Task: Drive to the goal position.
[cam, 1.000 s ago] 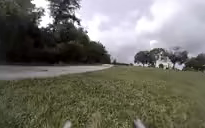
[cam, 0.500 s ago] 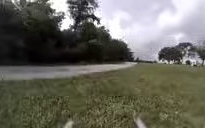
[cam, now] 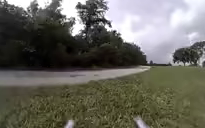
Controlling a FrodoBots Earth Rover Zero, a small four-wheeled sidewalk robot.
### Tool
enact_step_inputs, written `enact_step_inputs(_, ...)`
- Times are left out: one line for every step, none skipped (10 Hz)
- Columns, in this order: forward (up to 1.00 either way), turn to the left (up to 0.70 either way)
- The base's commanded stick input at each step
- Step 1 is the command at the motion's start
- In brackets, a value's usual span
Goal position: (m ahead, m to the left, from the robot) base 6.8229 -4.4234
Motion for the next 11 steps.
enact_step_inputs(0.7,0.0)
enact_step_inputs(0.7,0.0)
enact_step_inputs(0.7,0.0)
enact_step_inputs(0.7,0.0)
enact_step_inputs(0.7,0.0)
enact_step_inputs(0.7,0.0)
enact_step_inputs(0.7,0.0)
enact_step_inputs(0.7,0.0)
enact_step_inputs(0.7,0.0)
enact_step_inputs(0.7,0.0)
enact_step_inputs(0.7,0.0)
